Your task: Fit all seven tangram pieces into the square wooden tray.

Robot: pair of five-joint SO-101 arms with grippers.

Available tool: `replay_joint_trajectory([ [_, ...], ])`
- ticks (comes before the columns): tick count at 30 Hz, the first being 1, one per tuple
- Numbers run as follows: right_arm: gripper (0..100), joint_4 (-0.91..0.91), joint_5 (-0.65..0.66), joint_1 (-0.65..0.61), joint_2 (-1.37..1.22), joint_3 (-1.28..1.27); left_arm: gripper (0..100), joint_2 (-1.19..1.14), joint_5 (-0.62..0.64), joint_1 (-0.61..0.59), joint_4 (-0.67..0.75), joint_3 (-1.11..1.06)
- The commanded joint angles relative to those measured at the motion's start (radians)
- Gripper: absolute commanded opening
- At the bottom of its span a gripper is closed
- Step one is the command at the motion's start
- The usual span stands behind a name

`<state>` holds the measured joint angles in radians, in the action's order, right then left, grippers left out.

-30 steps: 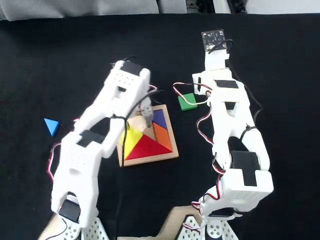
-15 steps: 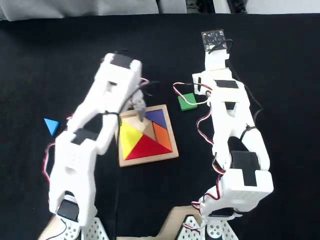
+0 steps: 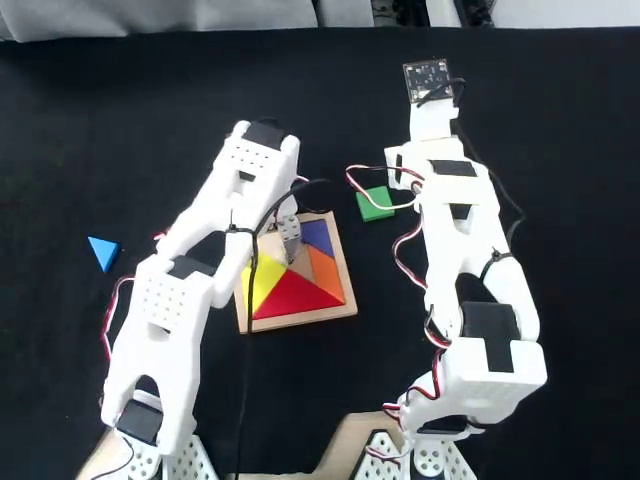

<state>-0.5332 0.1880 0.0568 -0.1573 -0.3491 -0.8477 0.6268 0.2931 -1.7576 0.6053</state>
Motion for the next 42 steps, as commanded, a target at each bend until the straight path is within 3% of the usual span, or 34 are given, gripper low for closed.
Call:
replay_joint_trajectory([
  [1, 1.1, 0.015, -0.006, -0.005, 0.002, 0.005, 25, 0.029, -0.003, 0.031, 0.0, 0.042],
  [8, 1.1, 0.015, -0.006, -0.003, 0.004, 0.007, 25, 0.132, -0.008, -0.012, -0.002, 0.01],
  [14, 1.5, -0.008, -0.015, -0.003, 0.012, 0.013, 25, 0.446, -0.023, -0.082, -0.002, -0.209],
  [21, 15.5, -0.193, -0.012, -0.02, 0.012, 0.097, 25, 0.916, -0.157, -0.243, 0.008, -0.504],
  [29, 26.6, -0.466, -0.008, -0.169, 0.002, 0.202, 25, 1.33, -0.407, -0.526, 0.026, -0.872],
  [36, 35.5, -0.377, -0.006, -0.216, -0.019, 0.139, 25, 1.498, -0.701, -0.754, 0.433, -1.4],
  [42, 35.4, -0.394, -0.006, -0.189, -0.205, 0.26, 25, 1.608, -0.741, -0.825, 0.694, -1.696],
])
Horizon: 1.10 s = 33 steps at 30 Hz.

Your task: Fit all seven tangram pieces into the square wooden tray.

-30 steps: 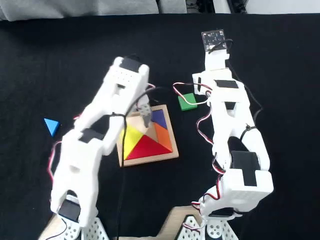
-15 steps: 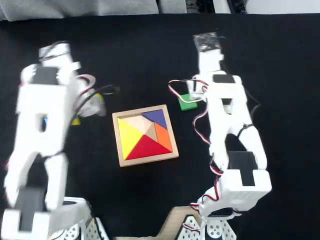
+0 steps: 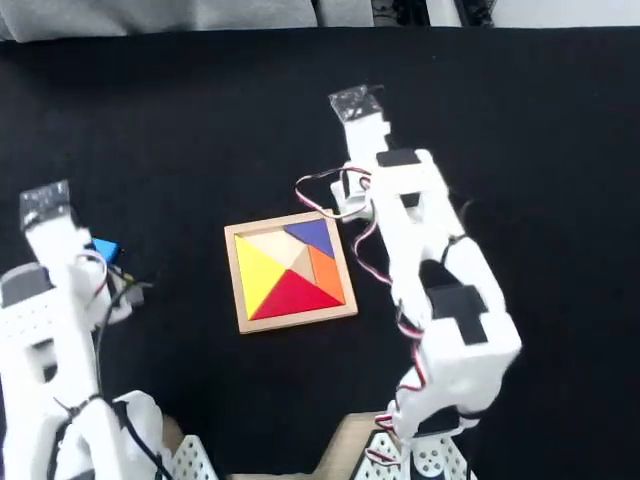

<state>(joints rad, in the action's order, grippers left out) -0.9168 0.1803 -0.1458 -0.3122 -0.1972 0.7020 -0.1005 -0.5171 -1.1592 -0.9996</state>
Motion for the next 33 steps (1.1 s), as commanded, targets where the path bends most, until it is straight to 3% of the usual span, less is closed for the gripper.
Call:
replay_joint_trajectory([
  [1, 35.4, -0.044, 0.002, 0.021, -0.087, 0.153, 25, 0.074, -0.014, -0.015, 0.115, -0.124],
  [11, 33.9, -0.305, 0.002, 0.051, -0.395, 0.601, 25, 0.137, -0.014, -0.013, 0.333, -0.309],
  [18, 12.9, -0.477, 0.002, 0.052, -0.493, 0.786, 25, 0.143, -0.015, -0.013, 0.331, -0.312],
  [26, 12.0, -0.532, -0.005, 0.051, -0.483, 0.832, 25, 0.143, -0.017, -0.013, 0.333, -0.315],
  [33, 12.0, -0.658, 0.04, 0.015, -0.263, 0.822, 25, 0.143, -0.017, -0.013, 0.336, -0.318],
])
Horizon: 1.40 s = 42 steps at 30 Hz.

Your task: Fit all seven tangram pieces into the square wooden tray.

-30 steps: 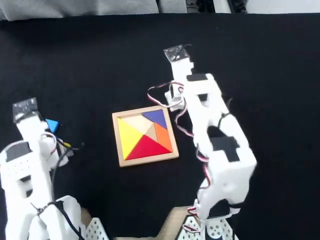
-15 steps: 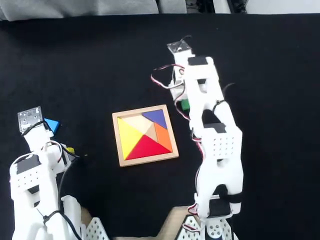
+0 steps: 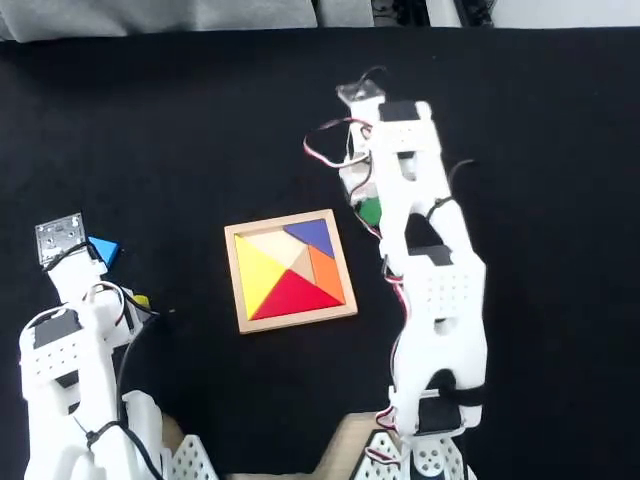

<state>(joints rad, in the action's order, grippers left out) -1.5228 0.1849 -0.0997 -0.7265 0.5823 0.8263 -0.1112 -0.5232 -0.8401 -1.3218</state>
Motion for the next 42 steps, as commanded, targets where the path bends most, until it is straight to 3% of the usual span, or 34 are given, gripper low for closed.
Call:
replay_joint_trajectory([
  [1, 12.0, -0.077, 0.071, -0.055, 0.177, 0.041, 25, 0.018, -0.006, -0.007, 0.018, 0.004],
  [7, 12.0, -0.155, 0.127, -0.247, 0.226, 0.038, 25, 0.018, -0.008, -0.007, 0.018, 0.002],
  [14, 12.0, -0.124, 0.167, -0.408, 0.329, -0.156, 25, 0.018, -0.008, -0.007, 0.018, 0.002],
  [17, 12.0, -0.035, 0.21, -0.423, 0.466, -0.326, 25, 0.018, -0.008, -0.007, 0.018, 0.002],
  [24, 12.3, 0.382, 0.25, -0.404, 0.639, -0.76, 25, 0.018, -0.008, -0.005, 0.018, 0.002],
  [42, 12.3, 0.394, 0.199, -0.428, 0.318, -0.527, 25, 0.018, -0.008, -0.005, 0.015, 0.002],
])
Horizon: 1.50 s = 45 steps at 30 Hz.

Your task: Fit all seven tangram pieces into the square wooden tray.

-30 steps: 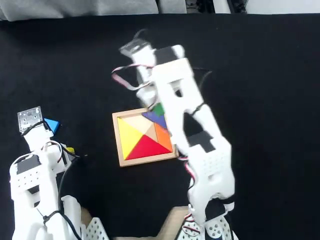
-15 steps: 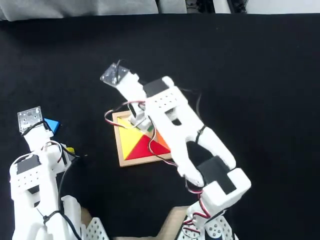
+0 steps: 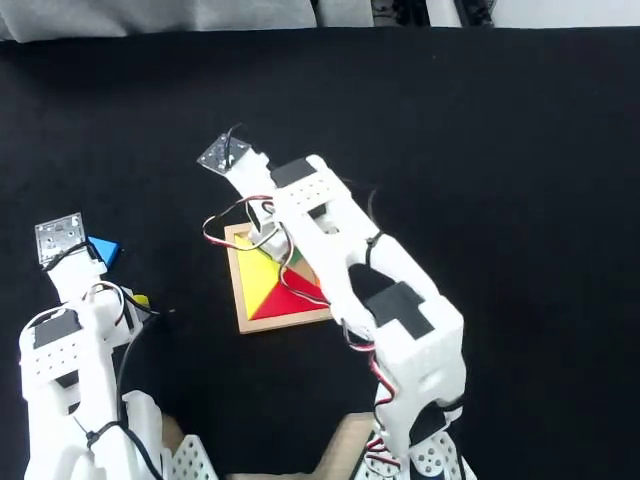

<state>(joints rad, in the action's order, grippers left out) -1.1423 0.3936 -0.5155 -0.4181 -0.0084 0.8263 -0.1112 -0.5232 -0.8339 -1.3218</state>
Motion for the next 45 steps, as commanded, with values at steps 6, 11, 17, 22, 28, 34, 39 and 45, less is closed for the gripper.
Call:
replay_joint_trajectory([
  [6, 12.4, -0.009, -0.009, -0.029, 0.004, 0.067, 25, 0.018, -0.008, -0.005, 0.009, 0.002],
  [11, 12.6, -0.04, -0.008, -0.072, 0.008, 0.07, 25, 0.018, -0.008, -0.005, 0.011, 0.002],
  [17, 20.0, -0.043, -0.009, -0.071, 0.005, 0.068, 25, 0.018, -0.008, -0.005, 0.011, 0.002],
  [22, 19.7, -0.043, -0.003, -0.063, 0.005, 0.064, 25, 0.018, -0.008, -0.005, 0.011, 0.002],
  [28, 20.2, -0.08, -0.002, -0.051, 0.008, 0.068, 25, 0.018, -0.008, -0.005, 0.011, 0.002],
  [34, 22.1, -0.092, -0.002, -0.068, 0.004, 0.067, 25, 0.018, -0.008, -0.005, 0.012, 0.002],
  [39, 34.6, -0.092, -0.002, -0.071, 0.005, 0.067, 25, 0.018, -0.008, -0.005, 0.012, 0.002],
  [45, 31.7, -0.1, 0.0, -0.069, 0.013, 0.088, 25, 0.018, -0.008, -0.005, 0.012, 0.002],
])
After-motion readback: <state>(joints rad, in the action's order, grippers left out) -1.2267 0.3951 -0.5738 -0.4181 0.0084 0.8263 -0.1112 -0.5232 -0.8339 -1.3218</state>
